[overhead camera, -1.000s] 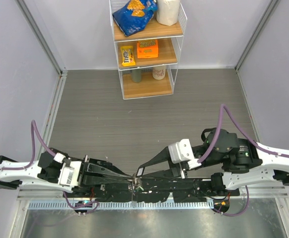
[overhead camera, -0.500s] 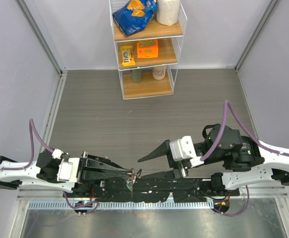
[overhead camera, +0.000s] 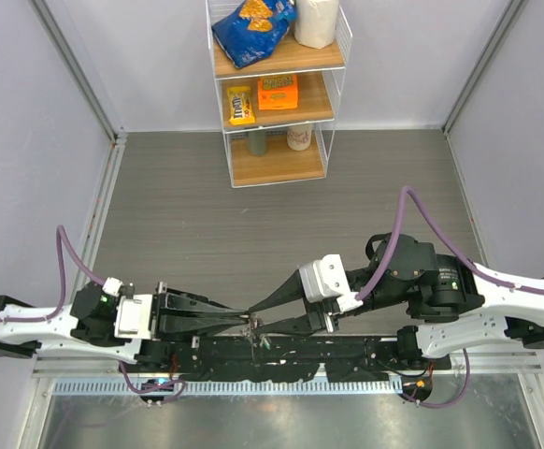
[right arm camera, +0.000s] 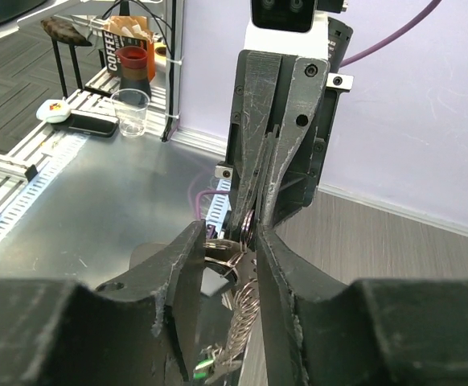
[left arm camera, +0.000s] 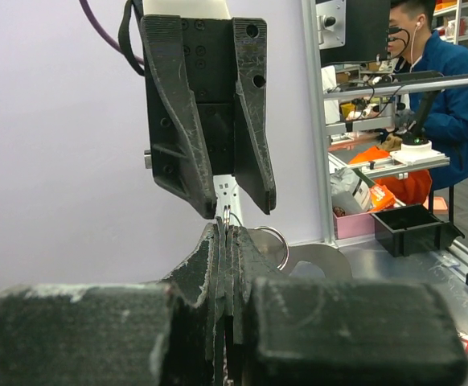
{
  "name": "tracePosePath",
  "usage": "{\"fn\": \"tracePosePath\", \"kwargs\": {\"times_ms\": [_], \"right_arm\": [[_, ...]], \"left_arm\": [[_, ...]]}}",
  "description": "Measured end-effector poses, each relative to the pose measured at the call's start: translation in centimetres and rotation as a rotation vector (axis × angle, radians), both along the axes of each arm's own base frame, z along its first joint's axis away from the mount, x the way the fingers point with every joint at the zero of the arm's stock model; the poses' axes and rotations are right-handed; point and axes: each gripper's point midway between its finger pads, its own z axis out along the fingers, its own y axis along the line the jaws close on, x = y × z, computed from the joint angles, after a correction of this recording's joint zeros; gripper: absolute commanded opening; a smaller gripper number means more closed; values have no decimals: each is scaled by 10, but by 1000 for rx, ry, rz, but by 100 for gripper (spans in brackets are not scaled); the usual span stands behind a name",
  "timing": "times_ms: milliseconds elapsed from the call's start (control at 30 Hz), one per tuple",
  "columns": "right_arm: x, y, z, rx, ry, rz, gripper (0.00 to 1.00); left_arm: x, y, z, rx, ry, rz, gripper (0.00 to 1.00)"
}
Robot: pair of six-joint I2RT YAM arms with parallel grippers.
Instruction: Put the keys on the keyring
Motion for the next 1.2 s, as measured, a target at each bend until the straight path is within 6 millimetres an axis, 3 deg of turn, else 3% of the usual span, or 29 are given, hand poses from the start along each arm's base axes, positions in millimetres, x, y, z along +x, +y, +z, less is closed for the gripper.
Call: {"fn": "tracePosePath", "kwargs": {"times_ms": [300,433,600,900,933,1067,1200], "right_arm": [[2,6,-5,-17,2,-10,33],[3,8,-6,-21,2,-14,25],[5,10,-5,-18,0,-25,5],[5,10,-4,-17,-1,-27,5],[5,10,-4,-17,-1,-27,5],[6,9,-7,-30,1,-29,5],[9,7,-15,-78,9,-49,5]], "left_arm": [[2,8,3,-32,5,6,0],[1,8,3,-34,5,5,0],[0,8,3,-35,1,-2,0],[-2,9,3,-35,-2,-11,0],[-2,9,3,-35,-1,-12,1],[-2,8,0,-13,20,-21,25],[-1,8,4,39,49,-21,34]]}}
